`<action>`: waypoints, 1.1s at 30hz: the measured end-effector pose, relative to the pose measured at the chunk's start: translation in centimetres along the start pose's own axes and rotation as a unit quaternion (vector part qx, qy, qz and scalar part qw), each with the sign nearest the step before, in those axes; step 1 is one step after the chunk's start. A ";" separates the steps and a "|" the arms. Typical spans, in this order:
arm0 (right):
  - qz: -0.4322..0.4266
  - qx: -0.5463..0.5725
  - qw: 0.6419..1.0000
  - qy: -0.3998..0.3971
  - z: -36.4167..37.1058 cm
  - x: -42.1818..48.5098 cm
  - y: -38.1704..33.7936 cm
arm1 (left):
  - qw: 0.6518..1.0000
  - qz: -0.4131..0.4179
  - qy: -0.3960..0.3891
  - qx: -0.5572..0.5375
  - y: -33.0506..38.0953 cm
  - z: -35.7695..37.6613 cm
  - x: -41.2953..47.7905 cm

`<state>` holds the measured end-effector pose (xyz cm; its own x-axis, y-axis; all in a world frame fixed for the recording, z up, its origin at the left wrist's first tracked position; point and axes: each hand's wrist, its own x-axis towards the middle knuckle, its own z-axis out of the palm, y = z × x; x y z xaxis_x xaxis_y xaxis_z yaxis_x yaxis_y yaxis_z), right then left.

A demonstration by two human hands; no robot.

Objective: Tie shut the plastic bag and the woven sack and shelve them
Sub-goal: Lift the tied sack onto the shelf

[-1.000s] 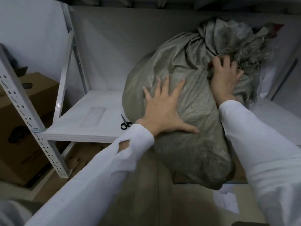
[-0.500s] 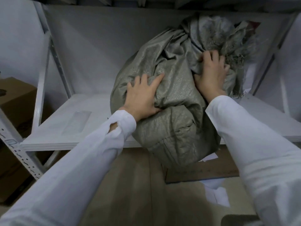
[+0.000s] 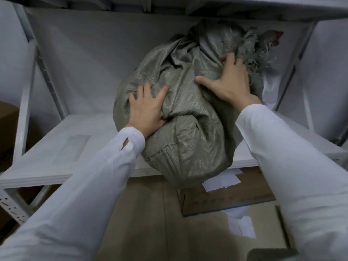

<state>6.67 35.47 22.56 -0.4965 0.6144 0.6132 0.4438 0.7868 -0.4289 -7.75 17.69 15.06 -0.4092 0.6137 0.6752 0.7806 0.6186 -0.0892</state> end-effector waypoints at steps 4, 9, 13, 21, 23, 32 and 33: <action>0.006 0.001 0.992 -0.130 -1.2 -1.5 -1.8 | 1.000 -0.005 0.019 0.010 0.2 0.3 0.1; -0.072 0.010 0.958 -0.277 2.3 -6.0 -3.1 | 1.000 -0.009 0.012 0.007 0.4 0.5 -0.3; -0.069 0.054 0.967 -0.240 3.1 -6.2 -2.5 | 1.000 -0.001 -0.002 0.007 0.3 0.4 -0.8; -0.058 0.059 0.971 -0.223 4.0 -5.6 -2.6 | 0.980 0.045 -0.163 -0.106 -1.0 -3.3 -3.3; -0.058 0.055 0.970 -0.231 3.9 -5.6 -2.9 | 0.977 0.053 -0.193 -0.071 -0.7 -3.9 -4.5; -0.079 0.089 0.980 -0.161 4.1 -9.4 -1.7 | 0.993 -0.013 -0.116 0.002 3.8 -2.8 -8.2; -0.078 0.092 0.983 -0.137 4.3 -9.9 -1.6 | 0.994 -0.011 -0.106 -0.003 3.9 -2.6 -8.5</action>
<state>7.63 28.43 14.30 -0.7415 0.4575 0.4907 0.2151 0.8549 -0.4720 -0.01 13.56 10.87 -0.5156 0.6899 0.5081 0.7731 0.6303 -0.0713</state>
